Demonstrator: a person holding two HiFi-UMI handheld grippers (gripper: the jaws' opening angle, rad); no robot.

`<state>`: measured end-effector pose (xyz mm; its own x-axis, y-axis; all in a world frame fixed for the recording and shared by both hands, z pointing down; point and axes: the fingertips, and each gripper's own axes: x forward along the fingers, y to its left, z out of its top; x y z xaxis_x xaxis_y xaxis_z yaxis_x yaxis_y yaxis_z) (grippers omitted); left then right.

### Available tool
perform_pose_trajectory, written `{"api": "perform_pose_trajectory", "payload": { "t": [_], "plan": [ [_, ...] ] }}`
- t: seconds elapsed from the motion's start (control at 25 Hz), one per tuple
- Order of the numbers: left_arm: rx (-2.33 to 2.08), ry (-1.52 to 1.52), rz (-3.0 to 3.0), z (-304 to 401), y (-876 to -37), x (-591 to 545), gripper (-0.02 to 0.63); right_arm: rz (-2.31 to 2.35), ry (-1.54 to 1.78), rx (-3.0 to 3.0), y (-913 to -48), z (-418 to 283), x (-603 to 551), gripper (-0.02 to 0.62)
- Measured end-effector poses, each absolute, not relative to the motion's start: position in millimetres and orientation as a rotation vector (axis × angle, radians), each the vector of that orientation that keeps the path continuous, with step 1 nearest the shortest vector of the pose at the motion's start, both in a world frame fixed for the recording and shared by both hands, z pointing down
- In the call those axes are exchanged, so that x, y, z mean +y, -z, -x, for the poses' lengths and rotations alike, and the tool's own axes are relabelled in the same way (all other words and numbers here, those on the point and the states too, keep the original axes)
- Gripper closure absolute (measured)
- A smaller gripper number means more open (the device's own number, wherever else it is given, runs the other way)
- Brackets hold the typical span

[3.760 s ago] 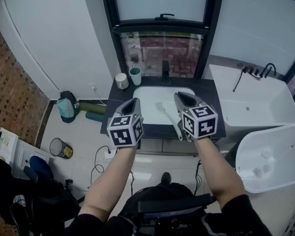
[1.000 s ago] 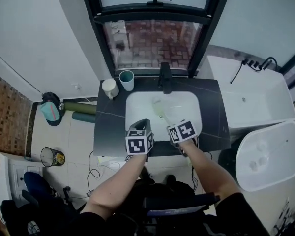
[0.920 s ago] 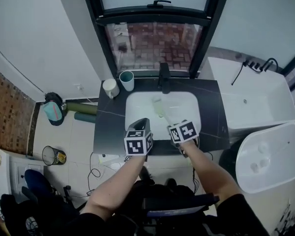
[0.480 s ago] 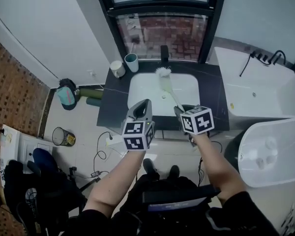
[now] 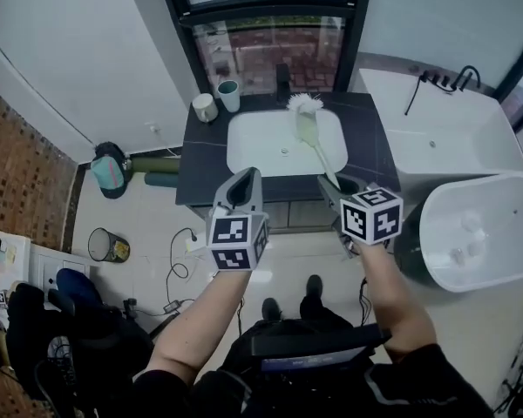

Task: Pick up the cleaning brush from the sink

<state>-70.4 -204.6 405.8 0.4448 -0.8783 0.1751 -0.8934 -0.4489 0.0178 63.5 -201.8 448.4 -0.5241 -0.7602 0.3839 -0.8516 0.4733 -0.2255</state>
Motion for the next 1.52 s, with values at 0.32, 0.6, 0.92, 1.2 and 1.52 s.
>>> {"api": "perform_pose_trajectory", "payload": {
  "t": [0.32,0.6,0.92,1.2,1.52],
  "plan": [
    [-1.602,-0.132,-2.578,101,-387,-120,0.606,-1.498,-0.445,-2.569,-413,-50,-118,0.583],
    [-1.594,-0.11,-2.603,95,-378,-77,0.606,-1.582,-0.269,-2.629,-393,-60,-75,0.583],
    [-1.614,-0.067,-2.602,96,-365,-69,0.606,-1.626,-0.226,-2.631,-382,-65,-63,0.582],
    [-1.606,-0.059,-2.611,94,-360,-61,0.606,-1.63,-0.21,-2.624,-378,-66,-54,0.582],
    [-1.605,-0.072,-2.618,89,-361,-54,0.606,-1.647,-0.218,-2.602,-377,-72,-48,0.581]
  ]
}}
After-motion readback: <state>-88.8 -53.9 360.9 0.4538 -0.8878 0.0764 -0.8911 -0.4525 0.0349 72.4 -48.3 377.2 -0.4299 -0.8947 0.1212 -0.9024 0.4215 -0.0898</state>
